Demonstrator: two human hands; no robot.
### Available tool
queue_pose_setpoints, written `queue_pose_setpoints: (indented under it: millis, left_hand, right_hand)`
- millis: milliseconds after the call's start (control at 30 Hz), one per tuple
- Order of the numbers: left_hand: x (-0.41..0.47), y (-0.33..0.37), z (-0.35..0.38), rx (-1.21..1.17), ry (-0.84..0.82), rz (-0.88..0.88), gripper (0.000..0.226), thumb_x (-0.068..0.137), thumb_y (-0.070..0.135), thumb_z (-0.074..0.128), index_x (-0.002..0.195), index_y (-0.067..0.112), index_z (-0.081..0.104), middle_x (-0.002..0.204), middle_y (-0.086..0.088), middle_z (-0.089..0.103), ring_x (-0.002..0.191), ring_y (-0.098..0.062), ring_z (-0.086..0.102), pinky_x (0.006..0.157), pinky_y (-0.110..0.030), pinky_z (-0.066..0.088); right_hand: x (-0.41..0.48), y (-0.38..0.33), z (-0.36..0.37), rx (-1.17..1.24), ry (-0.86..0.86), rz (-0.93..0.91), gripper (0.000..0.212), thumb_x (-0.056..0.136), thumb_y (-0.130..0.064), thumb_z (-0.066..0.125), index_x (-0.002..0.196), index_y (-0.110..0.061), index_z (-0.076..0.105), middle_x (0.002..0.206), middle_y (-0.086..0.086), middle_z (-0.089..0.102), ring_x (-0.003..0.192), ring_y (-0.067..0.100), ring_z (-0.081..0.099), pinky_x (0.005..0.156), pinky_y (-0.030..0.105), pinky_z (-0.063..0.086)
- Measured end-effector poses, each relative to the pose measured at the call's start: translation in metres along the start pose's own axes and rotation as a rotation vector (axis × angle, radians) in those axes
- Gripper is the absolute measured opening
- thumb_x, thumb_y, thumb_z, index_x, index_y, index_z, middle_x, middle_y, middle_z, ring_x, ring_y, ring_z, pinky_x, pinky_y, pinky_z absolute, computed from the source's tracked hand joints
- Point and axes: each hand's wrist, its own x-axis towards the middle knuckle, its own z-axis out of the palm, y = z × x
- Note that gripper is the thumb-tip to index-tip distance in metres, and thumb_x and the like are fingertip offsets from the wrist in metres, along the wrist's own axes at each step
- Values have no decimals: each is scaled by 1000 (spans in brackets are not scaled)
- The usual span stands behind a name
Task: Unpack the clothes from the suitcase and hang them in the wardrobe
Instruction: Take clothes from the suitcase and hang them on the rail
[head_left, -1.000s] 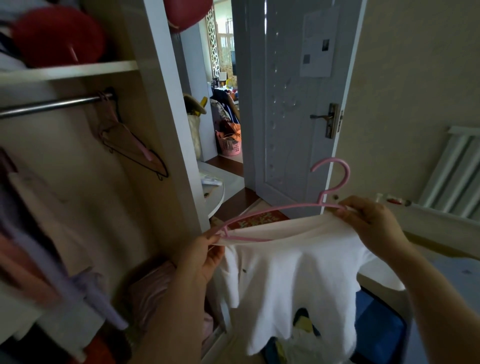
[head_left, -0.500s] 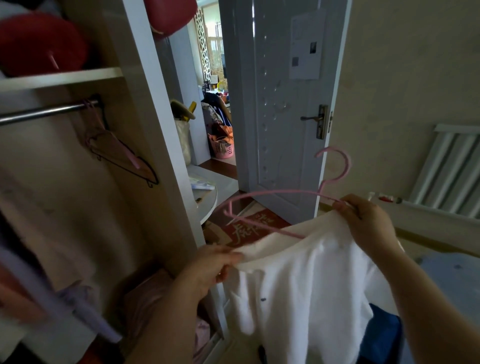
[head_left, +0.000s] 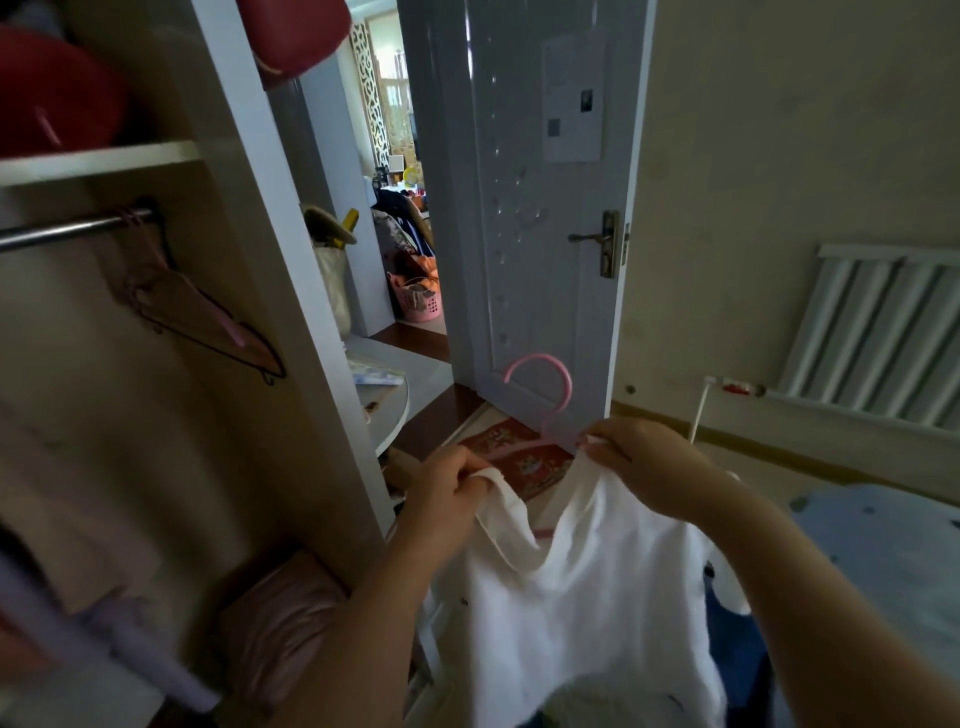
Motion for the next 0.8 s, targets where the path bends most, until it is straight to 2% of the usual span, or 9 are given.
queue_pose_setpoints:
  millis: [133, 200, 267, 367, 433, 533, 667, 733, 800]
  left_hand:
    - [1, 5, 4, 65, 19, 49, 10, 91, 19, 55, 90, 27, 61, 107, 4, 59, 103, -15, 56, 89, -34, 50]
    - [2, 4, -3, 220, 203, 104, 8, 90, 23, 57, 94, 26, 65, 118, 8, 54, 111, -14, 49, 96, -36, 47]
    - [0, -1, -17, 223, 382, 57, 7, 89, 24, 59, 90, 25, 65, 111, 6, 54, 104, -15, 52, 92, -38, 51]
    - [-5, -10, -39, -186, 410, -294, 13, 89, 20, 55, 79, 24, 61, 87, -2, 63, 80, -19, 62, 78, -46, 56]
    - [-11, -13, -46, -742, 326, -564, 12, 91, 11, 53, 82, 13, 60, 81, -10, 64, 75, -22, 62, 70, -42, 58]
    - [-18, -19, -47, -1174, 277, -730, 9, 91, 1, 52, 84, 1, 58, 80, -15, 61, 73, -23, 60, 55, -32, 57]
    - [-16, -25, -49, -1203, 352, -733, 15, 91, -2, 53, 77, 2, 58, 69, -11, 62, 66, -18, 56, 36, -21, 49]
    - [-15, -27, -52, -1142, 365, -702, 19, 90, -3, 52, 73, 3, 59, 68, -11, 62, 66, -17, 56, 43, -21, 52]
    - [-14, -31, -51, -927, 409, -652, 17, 88, 0, 56, 73, 5, 63, 77, -13, 63, 70, -21, 59, 62, -30, 54]
  right_hand:
    - [3, -15, 8, -32, 68, 8, 25, 99, -30, 43, 109, -21, 64, 104, 4, 67, 91, 20, 60, 77, 29, 45]
    - [1, -17, 6, 53, 125, 29, 26, 99, -28, 43, 113, -20, 63, 107, 4, 66, 95, 22, 61, 80, 31, 45]
    - [-2, -12, 1, 156, 201, 42, 23, 98, -28, 45, 110, -20, 64, 104, 5, 67, 94, 24, 61, 81, 33, 46]
    - [-5, 1, -10, 281, 288, 42, 18, 96, -31, 49, 96, -23, 65, 92, 1, 67, 85, 21, 61, 80, 36, 48]
    - [-7, 4, -15, 321, 305, 2, 15, 95, -30, 51, 91, -25, 65, 84, -3, 64, 80, 18, 60, 76, 34, 47]
    - [-12, 1, -17, 347, 258, -76, 14, 93, -26, 53, 85, -29, 64, 80, -8, 64, 77, 9, 60, 70, 25, 47]
    - [-17, -1, -14, 340, 202, -108, 18, 93, -23, 54, 81, -35, 61, 80, -10, 64, 76, 4, 60, 71, 19, 47]
    - [-18, -1, -11, 294, 194, -114, 17, 92, -21, 55, 82, -33, 62, 80, -13, 62, 75, 3, 58, 67, 14, 45]
    - [-18, 0, -6, 237, 221, -103, 12, 92, -20, 56, 91, -27, 66, 82, -12, 60, 74, 4, 56, 66, 15, 41]
